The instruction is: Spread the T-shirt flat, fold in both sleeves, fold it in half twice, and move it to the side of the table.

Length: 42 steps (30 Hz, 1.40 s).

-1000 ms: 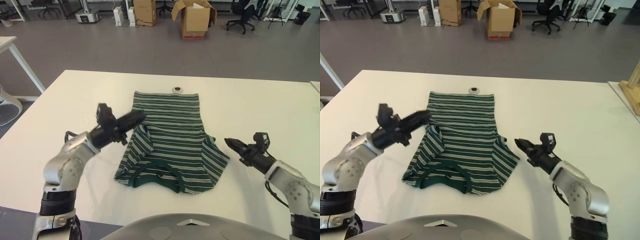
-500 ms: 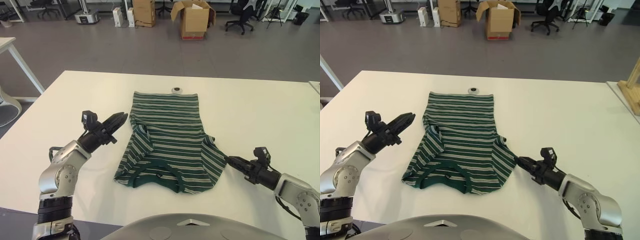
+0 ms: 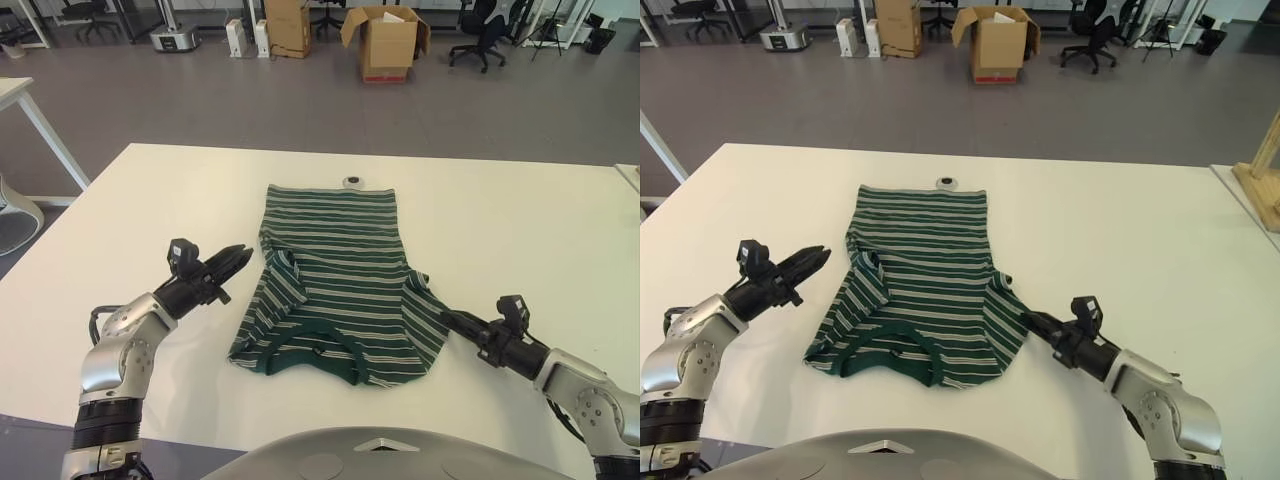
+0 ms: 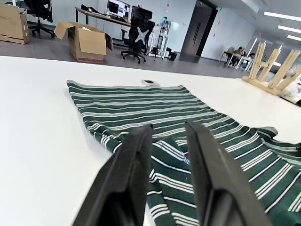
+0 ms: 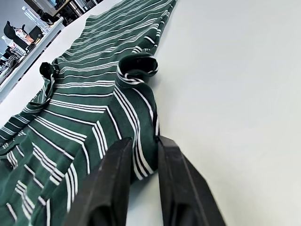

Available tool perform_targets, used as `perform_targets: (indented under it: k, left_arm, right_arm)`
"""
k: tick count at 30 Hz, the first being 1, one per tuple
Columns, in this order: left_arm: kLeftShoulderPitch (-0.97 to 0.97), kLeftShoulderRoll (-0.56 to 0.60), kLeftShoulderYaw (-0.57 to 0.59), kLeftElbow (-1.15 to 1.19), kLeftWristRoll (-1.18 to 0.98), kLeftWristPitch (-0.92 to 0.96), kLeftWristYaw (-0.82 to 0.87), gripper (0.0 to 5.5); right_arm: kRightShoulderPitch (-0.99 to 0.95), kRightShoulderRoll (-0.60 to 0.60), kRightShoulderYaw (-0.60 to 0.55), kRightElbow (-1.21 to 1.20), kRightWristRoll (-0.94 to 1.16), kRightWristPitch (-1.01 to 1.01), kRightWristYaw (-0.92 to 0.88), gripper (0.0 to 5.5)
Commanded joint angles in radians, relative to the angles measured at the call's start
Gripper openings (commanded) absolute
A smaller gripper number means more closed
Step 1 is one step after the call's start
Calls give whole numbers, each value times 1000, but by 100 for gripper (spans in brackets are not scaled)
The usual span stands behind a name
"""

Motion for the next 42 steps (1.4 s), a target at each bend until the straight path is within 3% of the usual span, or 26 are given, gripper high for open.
perform_targets:
  k: [1,3,9,17,22,29,35,42]
  left_arm:
    - [34,69,-79,96,180,-125,-15,128]
    - [80,81,-130,97,217,-125,-46,128]
    - [142,51,-213,60,189,-145,-152,128]
    - [-45,23,-171,633,232,-435,-224,128]
    - [-11,18,-125,731,207,-583,-278,128]
    - [-30,-5,-111,728,184,-579,-279,128]
    - [-31,-6,-113,738,187,-583,-275,128]
    - [-15,-14,-117,707,184,-572,-264,128]
  right_arm:
    - [41,-6,45,35,-39,34,-11,41]
    - [30,-3,29,47,-40,25,-28,4]
    - [-40,-55,-55,125,-47,12,-57,0]
    - [-114,-97,-118,61,-7,59,-47,0]
    - [-131,-124,-146,-58,66,138,-39,0]
    - [-164,-88,-84,-187,153,217,-58,0]
    - [-187,-15,49,-183,116,209,-89,0]
    - [-200,9,109,-189,111,204,-105,0]
